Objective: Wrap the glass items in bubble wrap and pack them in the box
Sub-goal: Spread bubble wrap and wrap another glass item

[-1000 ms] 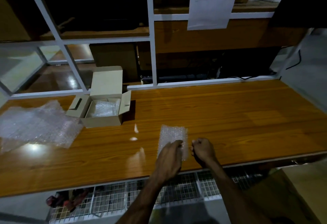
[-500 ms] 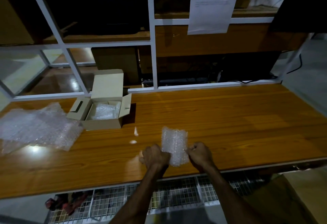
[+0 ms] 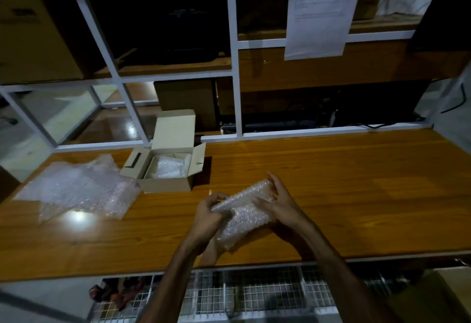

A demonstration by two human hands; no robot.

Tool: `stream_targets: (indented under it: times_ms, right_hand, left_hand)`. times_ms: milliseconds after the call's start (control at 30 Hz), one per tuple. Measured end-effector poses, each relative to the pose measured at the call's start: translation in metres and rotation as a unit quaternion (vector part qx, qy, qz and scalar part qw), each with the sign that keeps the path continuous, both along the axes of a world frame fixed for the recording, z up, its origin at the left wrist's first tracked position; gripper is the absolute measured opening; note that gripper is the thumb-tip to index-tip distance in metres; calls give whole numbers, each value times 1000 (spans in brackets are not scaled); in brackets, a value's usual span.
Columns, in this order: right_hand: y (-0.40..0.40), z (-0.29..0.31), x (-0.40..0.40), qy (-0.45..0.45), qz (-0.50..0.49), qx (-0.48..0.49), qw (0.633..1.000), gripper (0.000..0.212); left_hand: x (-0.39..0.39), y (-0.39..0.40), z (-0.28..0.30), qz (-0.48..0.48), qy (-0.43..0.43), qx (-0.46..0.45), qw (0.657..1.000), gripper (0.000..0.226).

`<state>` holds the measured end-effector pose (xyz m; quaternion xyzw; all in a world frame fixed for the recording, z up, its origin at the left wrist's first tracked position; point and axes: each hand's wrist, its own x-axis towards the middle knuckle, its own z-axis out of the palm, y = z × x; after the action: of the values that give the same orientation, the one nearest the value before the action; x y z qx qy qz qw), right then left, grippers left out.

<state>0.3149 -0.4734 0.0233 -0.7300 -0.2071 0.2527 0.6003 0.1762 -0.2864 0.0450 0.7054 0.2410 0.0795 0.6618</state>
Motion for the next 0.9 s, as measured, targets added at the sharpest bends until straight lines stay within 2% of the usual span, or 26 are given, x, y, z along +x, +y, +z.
stream_targets:
  times_ms: [133,267,367,467,567,667,767,833,900]
  right_hand:
    - [24,7,-4,13,43,9,999,90]
    - [51,3,-24,-16,-43,27,999,54]
    - [68,6,-39,-48,-81,43,995,37]
    - [81,10,-45,-30,-51,32,998,27]
    - [89,21,-45,-11,0,13,1000,32]
    - [97,29,-42,21,57,19,998,60]
    - [115,35,-37,50,38,31,998,80]
    - [131,38,-33,51,25,25,998,81]
    - [146,43,-32,54,26,24,998,71]
  left_hand:
    - [-26,12,2,62,-37,-56,996,29]
    - [-46,20,-7,159,-70,-117,978,54]
    - [-60,23,-10,142,-71,-114,981,75]
    - [-64,27,-8,136,-78,-90,984,86]
    - [-60,41,-7,170,-99,-79,977,89]
    - [-56,60,-5,185,-111,-85,973,88]
    - [-53,87,-5,176,-119,-112,971,82]
    - [-53,107,-4,153,-136,-127,971,74]
    - [-54,126,2,127,-150,-144,970,67]
